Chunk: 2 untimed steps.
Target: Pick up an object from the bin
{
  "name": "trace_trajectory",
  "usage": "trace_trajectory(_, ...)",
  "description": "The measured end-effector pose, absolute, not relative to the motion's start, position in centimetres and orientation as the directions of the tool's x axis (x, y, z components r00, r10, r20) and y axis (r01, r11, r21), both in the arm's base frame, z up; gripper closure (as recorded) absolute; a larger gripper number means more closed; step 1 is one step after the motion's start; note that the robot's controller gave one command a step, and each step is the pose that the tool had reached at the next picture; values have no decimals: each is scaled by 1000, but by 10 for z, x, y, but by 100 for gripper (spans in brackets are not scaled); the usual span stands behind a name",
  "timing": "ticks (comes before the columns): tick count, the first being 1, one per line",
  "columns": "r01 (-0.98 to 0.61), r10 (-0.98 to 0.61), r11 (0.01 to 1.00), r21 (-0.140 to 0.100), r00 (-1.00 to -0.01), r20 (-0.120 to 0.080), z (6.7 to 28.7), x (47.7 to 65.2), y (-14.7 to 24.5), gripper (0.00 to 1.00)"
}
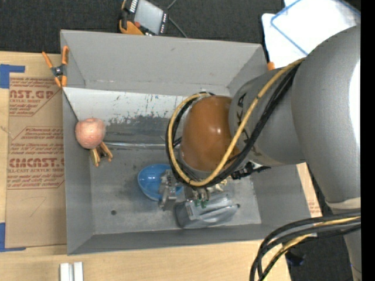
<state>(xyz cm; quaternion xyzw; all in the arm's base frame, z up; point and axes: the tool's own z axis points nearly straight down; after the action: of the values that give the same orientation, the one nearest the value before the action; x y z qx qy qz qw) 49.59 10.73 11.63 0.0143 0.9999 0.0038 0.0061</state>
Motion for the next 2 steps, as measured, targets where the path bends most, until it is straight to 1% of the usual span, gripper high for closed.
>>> trace_trajectory(2,29,29,1000,8,-1000,-12,116,496,107,100)
